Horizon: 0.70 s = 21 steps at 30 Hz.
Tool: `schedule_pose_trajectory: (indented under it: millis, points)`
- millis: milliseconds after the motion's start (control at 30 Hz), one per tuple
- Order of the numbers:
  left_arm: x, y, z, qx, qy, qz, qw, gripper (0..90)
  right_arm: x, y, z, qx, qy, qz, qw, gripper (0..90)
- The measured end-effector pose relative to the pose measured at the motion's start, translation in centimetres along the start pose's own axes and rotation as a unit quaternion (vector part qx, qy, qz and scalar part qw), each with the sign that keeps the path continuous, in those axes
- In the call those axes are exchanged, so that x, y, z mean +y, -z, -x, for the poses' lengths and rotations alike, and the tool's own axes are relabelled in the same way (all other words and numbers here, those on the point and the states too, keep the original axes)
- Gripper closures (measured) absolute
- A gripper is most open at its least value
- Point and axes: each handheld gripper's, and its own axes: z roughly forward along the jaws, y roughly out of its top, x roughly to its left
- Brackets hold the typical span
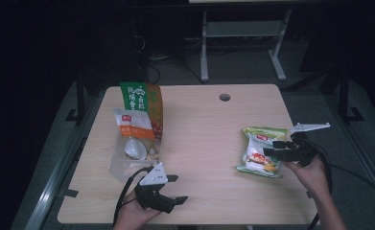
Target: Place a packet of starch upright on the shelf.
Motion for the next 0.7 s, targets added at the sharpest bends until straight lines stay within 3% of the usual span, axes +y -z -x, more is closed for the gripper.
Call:
schedule_pose_trajectory:
  millis: [300, 700]
  points:
    - [0.0, -0.3, -0.1, 0.0, 0.0, -0.002, 1.0, 24.9, -1.5, 0.7, 2.3, -0.03, -0.028, -0.004, 0.9991, 35.2]
    - [0.0, -0.5, -0.2, 0.002, -0.005, -0.011, 0.9999, 24.9, -2.3, -0.7, 4.4, -0.044, -0.063, -0.003, 0.997, 37.6]
